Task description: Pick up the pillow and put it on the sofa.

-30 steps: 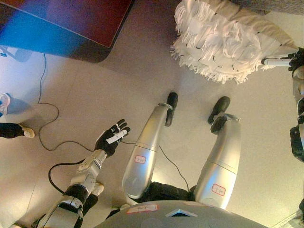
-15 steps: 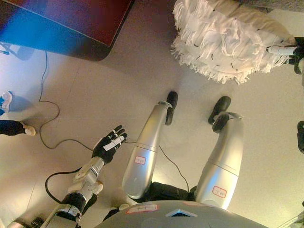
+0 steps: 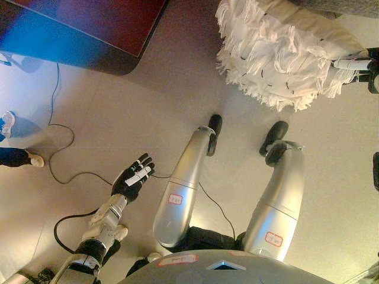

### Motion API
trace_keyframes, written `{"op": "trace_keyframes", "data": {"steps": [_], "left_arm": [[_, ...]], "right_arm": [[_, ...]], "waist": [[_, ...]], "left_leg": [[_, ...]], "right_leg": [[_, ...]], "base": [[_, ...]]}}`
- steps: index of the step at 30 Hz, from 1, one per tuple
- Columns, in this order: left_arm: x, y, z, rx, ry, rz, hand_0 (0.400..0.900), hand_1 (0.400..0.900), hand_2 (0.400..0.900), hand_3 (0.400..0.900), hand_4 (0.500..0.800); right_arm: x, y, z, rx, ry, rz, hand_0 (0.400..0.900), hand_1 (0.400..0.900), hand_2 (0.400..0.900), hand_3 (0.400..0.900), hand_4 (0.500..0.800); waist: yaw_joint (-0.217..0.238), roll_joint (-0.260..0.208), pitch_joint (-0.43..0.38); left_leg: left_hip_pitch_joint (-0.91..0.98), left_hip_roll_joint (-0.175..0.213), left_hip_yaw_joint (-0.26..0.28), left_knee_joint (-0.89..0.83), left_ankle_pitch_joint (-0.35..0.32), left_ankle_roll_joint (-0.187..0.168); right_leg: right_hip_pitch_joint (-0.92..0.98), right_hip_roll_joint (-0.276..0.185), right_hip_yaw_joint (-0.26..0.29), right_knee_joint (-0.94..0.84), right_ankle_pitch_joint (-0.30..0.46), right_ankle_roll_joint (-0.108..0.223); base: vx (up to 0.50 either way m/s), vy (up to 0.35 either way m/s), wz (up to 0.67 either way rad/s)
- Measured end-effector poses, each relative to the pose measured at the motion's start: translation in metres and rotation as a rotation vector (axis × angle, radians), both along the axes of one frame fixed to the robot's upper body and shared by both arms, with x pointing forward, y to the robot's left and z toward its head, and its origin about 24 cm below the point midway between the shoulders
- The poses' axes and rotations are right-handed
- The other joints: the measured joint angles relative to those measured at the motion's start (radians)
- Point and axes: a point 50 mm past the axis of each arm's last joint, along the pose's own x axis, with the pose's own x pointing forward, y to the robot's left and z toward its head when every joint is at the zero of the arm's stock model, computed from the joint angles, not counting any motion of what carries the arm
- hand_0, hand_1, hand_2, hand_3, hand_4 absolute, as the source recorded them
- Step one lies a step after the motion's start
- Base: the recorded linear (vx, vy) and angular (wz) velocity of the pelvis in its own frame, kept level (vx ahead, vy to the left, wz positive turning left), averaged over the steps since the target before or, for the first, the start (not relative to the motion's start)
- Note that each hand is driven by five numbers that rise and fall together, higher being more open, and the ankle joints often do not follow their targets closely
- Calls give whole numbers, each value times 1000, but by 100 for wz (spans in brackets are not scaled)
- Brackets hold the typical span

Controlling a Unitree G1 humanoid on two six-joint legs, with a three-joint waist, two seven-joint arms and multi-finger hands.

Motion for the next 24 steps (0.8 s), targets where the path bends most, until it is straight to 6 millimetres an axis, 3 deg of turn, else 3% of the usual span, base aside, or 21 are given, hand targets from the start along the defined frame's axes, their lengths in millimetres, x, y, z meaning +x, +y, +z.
{"op": "trace_keyframes", "data": {"steps": [5, 12, 14, 17, 20, 24], "left_arm": [[0, -1, -1, 1, 9, 9, 900, 900, 900, 900, 800], [1, 6, -7, 39, 73, 56, 900, 900, 900, 900, 800], [0, 9, -8, 44, 91, 69, 900, 900, 900, 900, 800], [1, 18, -10, 87, 142, 81, 900, 900, 900, 900, 800], [-7, 37, -10, 139, 198, 132, 900, 900, 900, 900, 800], [-16, 48, -14, 178, 271, 156, 900, 900, 900, 900, 800]], "right_arm": [[-3, 0, -16, -12, 42, 65, 400, 400, 400, 400, 500], [-13, 9, -55, -22, 149, 267, 400, 400, 400, 400, 500], [-13, 13, -58, -27, 158, 308, 400, 400, 400, 400, 500], [-19, 17, -65, -33, 206, 388, 400, 400, 400, 400, 500], [-21, 28, -71, -24, 248, 498, 400, 400, 400, 400, 500], [-21, 35, -65, -25, 268, 570, 400, 400, 400, 400, 500]], "waist": [[13, 0, 0], [-1, -3, 1], [-13, -6, 1], [-19, -28, -1], [-30, -98, -28], [-41, -149, -48]], "left_leg": [[69, 12, -2, -58, 5, 1], [345, 23, -8, -289, 47, 16], [396, 23, -10, -336, 54, 18], [524, 22, -11, -449, 80, 19], [632, 23, -24, -548, 100, 7], [711, 33, -34, -617, 113, -4]], "right_leg": [[78, 3, -24, -78, 13, 0], [395, 16, -105, -374, 99, 19], [455, 20, -112, -433, 114, 25], [595, 30, -143, -565, 152, 33], [700, 40, -168, -657, 164, 38], [788, 57, -191, -736, 178, 32]], "base": [[-50, -36, -12], [42, -64, -10], [59, -65, 3], [79, -95, 7], [98, -102, 6], [119, -80, 6]]}}
